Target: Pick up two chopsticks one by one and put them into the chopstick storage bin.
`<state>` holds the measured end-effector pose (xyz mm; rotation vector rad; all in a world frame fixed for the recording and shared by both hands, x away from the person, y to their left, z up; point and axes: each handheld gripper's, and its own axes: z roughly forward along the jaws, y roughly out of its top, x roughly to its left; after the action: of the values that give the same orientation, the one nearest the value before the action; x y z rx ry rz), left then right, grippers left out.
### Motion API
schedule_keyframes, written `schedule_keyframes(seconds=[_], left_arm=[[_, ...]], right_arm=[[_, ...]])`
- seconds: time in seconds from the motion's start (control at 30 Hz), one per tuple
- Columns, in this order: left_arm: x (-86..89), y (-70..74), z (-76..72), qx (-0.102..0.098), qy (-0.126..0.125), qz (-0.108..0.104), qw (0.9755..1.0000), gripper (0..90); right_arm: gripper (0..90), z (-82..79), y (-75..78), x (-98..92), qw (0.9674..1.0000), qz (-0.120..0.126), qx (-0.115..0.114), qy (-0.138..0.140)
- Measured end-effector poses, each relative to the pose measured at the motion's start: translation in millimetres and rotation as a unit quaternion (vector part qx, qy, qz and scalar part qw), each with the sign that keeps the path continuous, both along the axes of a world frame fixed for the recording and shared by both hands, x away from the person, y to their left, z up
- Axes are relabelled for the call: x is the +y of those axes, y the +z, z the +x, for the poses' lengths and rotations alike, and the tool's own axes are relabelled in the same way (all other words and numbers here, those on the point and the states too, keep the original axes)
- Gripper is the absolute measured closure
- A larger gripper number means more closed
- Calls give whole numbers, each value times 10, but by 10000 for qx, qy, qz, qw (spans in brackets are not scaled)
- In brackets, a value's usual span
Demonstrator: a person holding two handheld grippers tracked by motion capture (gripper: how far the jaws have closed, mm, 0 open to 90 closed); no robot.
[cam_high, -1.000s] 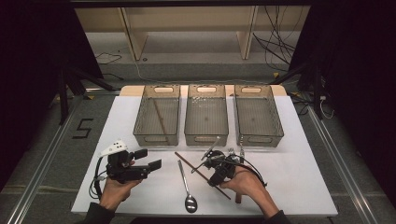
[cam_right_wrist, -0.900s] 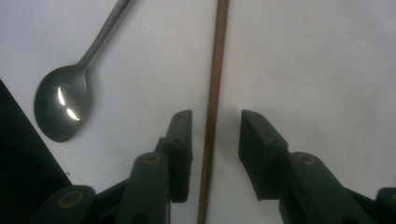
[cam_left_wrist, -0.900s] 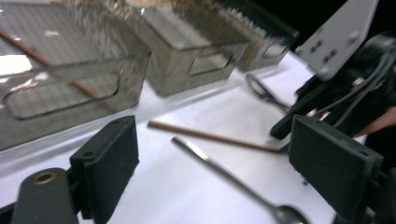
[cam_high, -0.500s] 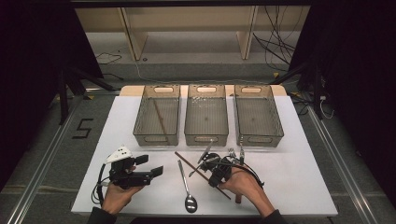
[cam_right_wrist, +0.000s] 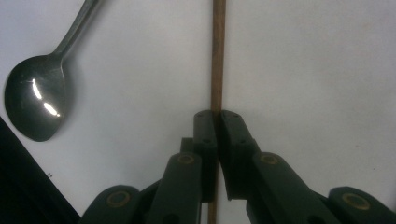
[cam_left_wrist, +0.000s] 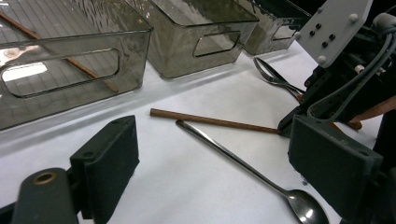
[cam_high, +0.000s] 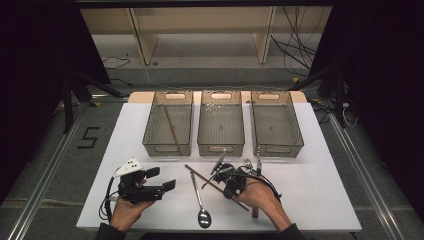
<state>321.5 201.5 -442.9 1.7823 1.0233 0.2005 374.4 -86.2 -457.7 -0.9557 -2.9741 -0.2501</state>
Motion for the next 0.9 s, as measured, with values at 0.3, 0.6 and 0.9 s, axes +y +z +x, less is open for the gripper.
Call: schedule_keyframes(seconds=[0.3, 0.6, 0.9], left_arm=[[-7, -12, 6, 69, 23, 18, 10000, 158], [-184, 11, 15, 506, 61, -441, 9977, 161], [-552, 5, 63, 835, -93, -447, 9955, 176]], right_arm=[[861, -11, 143, -48, 9995, 306, -81, -65], [861, -33, 340, -166, 9963, 807, -258, -142], [861, -116, 537, -214, 9875, 1497, -486, -86]])
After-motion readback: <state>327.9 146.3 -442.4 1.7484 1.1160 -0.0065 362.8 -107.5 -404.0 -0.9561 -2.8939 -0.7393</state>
